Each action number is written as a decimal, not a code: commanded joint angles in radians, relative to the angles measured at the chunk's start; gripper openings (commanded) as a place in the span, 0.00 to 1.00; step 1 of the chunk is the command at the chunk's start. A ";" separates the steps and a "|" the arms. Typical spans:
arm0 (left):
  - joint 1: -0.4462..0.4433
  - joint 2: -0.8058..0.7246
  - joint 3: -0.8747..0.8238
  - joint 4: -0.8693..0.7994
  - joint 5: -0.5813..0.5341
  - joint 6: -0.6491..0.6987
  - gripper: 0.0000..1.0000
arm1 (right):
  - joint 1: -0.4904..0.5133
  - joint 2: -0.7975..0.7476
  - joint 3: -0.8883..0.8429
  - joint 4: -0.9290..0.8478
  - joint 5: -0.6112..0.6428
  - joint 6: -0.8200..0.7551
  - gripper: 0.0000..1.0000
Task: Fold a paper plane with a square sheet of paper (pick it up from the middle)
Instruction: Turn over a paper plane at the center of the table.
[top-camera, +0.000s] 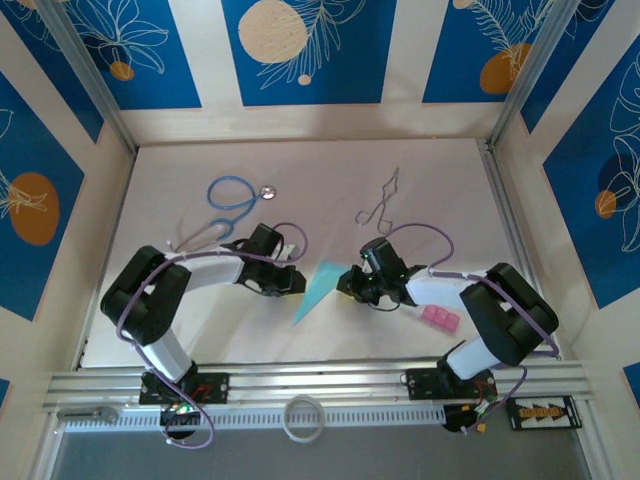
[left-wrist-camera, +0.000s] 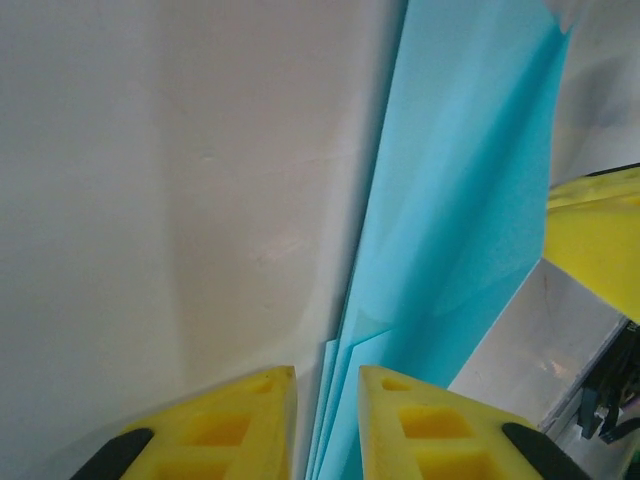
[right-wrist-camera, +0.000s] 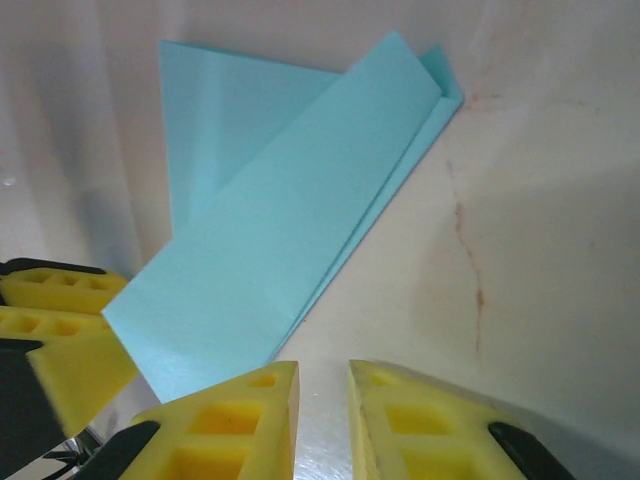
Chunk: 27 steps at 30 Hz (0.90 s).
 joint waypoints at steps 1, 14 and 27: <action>0.005 0.023 0.023 -0.017 0.056 0.028 0.24 | 0.012 0.023 0.021 0.015 -0.004 0.015 0.21; 0.002 0.063 0.041 -0.047 0.095 0.043 0.25 | 0.025 0.063 0.021 0.043 -0.014 0.027 0.21; -0.008 0.068 0.058 -0.056 0.135 0.052 0.23 | 0.036 0.099 0.020 0.098 -0.045 0.036 0.20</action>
